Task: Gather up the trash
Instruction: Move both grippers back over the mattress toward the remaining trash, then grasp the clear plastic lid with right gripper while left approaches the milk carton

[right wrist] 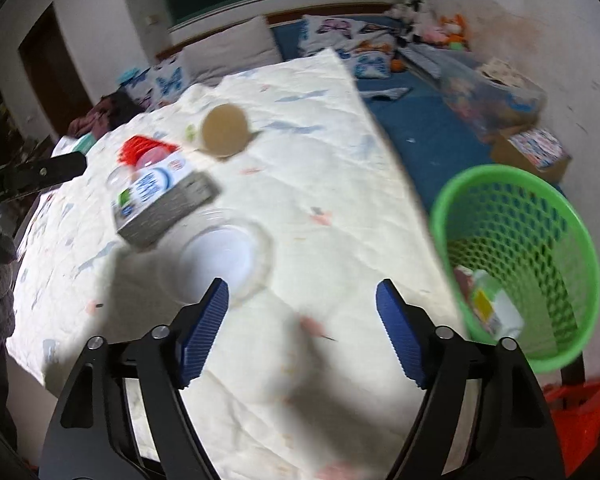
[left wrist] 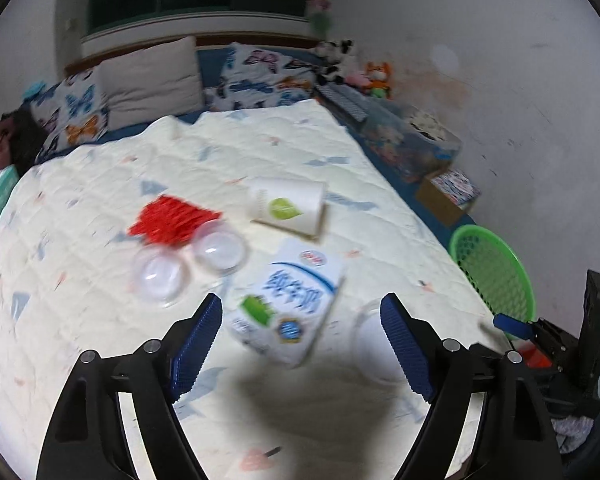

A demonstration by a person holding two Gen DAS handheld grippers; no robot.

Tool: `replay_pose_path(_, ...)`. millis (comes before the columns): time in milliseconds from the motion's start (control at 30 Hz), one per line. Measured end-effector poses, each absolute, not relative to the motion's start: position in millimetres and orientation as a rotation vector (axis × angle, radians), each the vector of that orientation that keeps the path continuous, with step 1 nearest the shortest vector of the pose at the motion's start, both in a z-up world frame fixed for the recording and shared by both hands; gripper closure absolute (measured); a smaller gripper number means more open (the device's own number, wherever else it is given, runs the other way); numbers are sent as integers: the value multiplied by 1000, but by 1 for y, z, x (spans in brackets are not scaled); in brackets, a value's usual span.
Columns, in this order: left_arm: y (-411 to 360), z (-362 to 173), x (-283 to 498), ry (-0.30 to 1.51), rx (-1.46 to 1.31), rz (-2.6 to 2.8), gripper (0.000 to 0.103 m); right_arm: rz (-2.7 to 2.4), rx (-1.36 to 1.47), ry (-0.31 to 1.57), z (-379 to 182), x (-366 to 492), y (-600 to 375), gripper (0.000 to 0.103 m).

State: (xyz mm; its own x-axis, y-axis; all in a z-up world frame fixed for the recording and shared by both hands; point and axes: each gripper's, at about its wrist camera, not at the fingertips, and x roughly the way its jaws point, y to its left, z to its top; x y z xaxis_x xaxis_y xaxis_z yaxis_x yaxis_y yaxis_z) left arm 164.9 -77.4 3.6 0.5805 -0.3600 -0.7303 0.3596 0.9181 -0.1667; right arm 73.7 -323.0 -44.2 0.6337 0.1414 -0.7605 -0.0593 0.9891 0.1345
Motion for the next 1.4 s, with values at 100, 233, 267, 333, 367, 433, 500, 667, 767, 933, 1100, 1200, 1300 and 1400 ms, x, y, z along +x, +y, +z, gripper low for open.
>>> replay_pose_path(100, -63, -2, 166, 857, -13, -380, 23, 154, 61, 887, -48, 82, -304, 17)
replay_pose_path(233, -51, -12, 169, 882, -41, -356, 23, 198, 20, 905, -58, 95, -284, 13)
replay_pose_path(267, -51, -14, 170, 887, -42, -352, 23, 204, 15, 911, -60, 97, -282, 13)
replay_pose_path(333, -49, -19, 170, 901, -40, -350, 23, 218, -8, 925, -66, 103, -275, 12)
replay_pose_path(367, -48, -22, 171, 907, -40, -347, 23, 221, -19, 931, -69, 106, -272, 11)
replay_pose_path(433, -46, -27, 171, 915, -44, -348, 23, 225, -38, 943, -74, 111, -267, 10)
replay_pose_path(500, -46, -29, 172, 919, -41, -348, 22, 227, -53, 951, -78, 113, -263, 9)
replay_pose_path(667, -47, -33, 174, 922, -33, -347, 21, 234, -58, 964, -81, 119, -262, 5)
replay_pose_path(767, -47, -33, 176, 924, -32, -349, 21, 231, -64, 961, -82, 120, -261, 5)
replay_pose_path(933, -48, -36, 179, 932, -16, -352, 21, 239, -97, 954, -82, 121, -253, 4)
replay_pose_path(1100, -54, -40, 181, 934, 8, -365, 20, 203, -169, 958, -92, 125, -245, 4)
replay_pose_path(1200, -58, -42, 181, 934, 31, -378, 19, 192, -164, 961, -95, 127, -245, 4)
replay_pose_path(1300, -64, -44, 183, 934, 63, -392, 19, 192, -136, 963, -94, 129, -249, 8)
replay_pose_path(1400, -70, -47, 186, 938, 90, -406, 15, 198, -117, 974, -93, 131, -252, 12)
